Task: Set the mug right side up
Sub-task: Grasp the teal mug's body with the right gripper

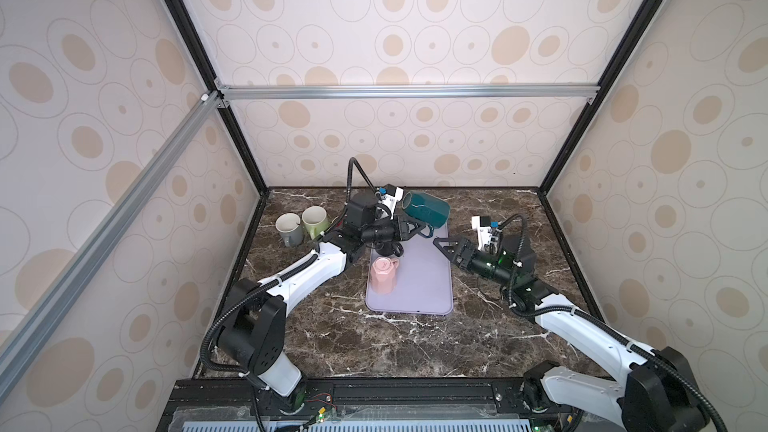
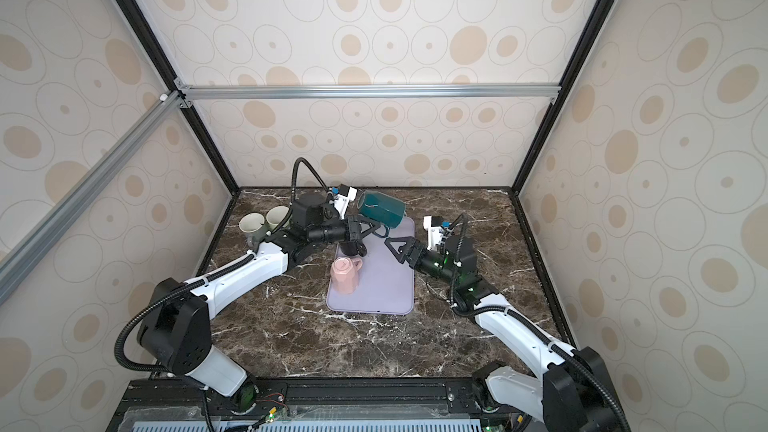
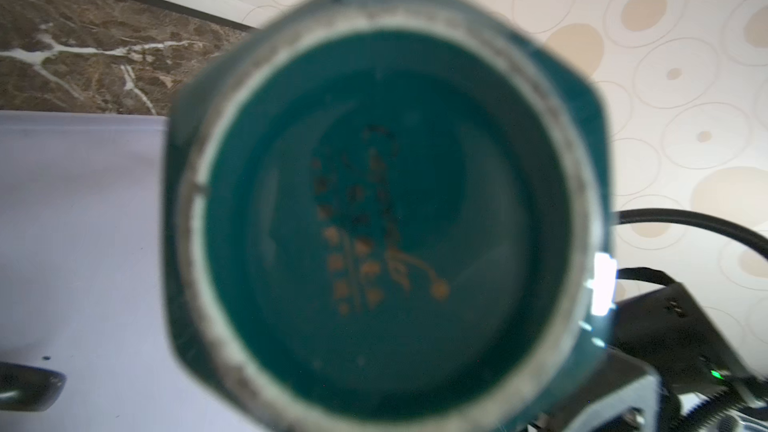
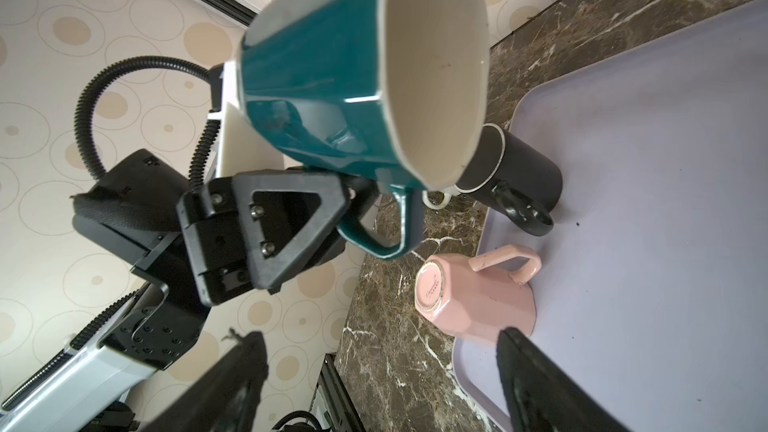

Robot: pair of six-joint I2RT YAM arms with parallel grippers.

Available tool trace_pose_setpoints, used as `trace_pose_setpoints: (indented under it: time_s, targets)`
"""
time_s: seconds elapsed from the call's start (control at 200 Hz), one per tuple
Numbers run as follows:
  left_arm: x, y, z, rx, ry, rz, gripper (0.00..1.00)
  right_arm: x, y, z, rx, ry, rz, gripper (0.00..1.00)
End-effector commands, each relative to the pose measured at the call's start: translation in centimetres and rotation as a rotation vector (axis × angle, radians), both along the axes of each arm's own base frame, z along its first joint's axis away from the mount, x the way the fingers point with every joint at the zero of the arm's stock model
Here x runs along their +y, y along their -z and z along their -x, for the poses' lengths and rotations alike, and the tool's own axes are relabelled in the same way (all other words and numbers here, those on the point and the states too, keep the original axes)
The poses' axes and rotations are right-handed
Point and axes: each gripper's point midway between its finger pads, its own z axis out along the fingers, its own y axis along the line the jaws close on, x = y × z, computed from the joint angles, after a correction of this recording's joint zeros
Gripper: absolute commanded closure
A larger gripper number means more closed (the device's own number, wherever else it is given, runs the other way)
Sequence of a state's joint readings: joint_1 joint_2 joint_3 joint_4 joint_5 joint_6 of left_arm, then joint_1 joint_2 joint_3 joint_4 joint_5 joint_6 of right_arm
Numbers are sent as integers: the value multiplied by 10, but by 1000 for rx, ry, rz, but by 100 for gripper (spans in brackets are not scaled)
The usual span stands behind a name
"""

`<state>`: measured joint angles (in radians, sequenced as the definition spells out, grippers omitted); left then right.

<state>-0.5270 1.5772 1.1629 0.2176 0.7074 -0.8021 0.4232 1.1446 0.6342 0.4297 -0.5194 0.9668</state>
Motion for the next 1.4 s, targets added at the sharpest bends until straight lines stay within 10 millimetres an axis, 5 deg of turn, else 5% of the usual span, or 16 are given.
trace_pose_setpoints:
  time_s: [0.0, 0.55, 1.395]
  targets:
    - [-2, -73, 13, -177, 63, 174, 100, 3, -25, -6, -75, -18, -42, 14]
    - [-8, -65, 18, -115, 116, 229, 100, 18, -39, -31, -111, -78, -137, 50]
    - [-25, -51, 23, -49, 169, 263, 100, 26, -61, -27, -199, -145, -173, 60]
